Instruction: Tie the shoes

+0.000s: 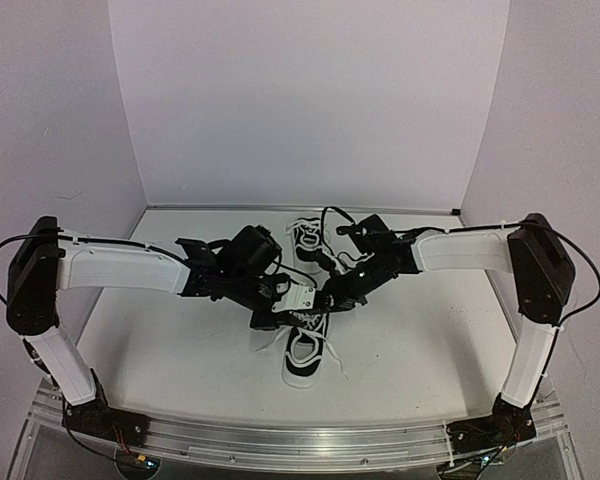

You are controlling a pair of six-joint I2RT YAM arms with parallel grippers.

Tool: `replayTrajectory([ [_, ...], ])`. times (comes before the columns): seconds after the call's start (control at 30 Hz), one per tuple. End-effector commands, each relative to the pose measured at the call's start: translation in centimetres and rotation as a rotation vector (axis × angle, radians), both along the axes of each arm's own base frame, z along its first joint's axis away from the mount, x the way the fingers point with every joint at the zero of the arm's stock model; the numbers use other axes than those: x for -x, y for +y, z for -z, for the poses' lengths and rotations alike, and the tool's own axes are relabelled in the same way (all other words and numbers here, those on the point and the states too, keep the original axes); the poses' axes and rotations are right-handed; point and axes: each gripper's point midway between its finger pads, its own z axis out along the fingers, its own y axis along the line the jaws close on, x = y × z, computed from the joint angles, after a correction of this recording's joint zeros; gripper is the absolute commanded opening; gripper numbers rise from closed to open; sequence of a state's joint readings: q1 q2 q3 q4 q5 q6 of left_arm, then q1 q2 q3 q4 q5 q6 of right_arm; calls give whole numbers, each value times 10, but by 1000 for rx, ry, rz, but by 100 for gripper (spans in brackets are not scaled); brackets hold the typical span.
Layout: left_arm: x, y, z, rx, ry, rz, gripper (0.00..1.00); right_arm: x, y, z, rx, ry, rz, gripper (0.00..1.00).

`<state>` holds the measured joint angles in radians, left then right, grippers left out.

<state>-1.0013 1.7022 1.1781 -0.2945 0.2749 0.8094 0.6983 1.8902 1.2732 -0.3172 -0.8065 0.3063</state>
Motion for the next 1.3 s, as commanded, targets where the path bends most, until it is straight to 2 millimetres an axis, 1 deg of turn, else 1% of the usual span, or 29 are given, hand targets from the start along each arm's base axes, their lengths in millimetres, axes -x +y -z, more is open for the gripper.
replayTrajectory([
  [0.0, -1, 0, 4, -83, -29, 53, 26, -1, 2, 3, -23, 13, -6, 0],
  [0.33, -2, -12, 18, -103, -29, 78, 22, 0, 3, 6, -30, 25, -13, 0],
  [0.53, -7, -16, 20, -110, -44, 64, 20, 1, 3, 7, -32, 29, -16, 0],
  [0.7, -9, -16, 27, -146, -43, 52, 14, 1, 3, 8, -33, 29, -18, 0],
  [0.87, -7, -15, 28, -154, -31, 57, 9, 1, 1, 7, -34, 28, -15, 0],
  [1.07, -7, -13, 33, -189, -24, 52, 13, -2, -1, 6, -38, 26, -7, 0],
  [1.1, -7, -12, 35, -196, -23, 49, 12, -2, -1, 5, -39, 26, -7, 0],
  [1.2, -9, -12, 34, -201, -29, 40, 3, -2, -1, 5, -40, 26, -6, 0],
  [1.27, -11, -13, 31, -182, -41, 28, 0, -1, -1, 5, -42, 27, -8, 0],
])
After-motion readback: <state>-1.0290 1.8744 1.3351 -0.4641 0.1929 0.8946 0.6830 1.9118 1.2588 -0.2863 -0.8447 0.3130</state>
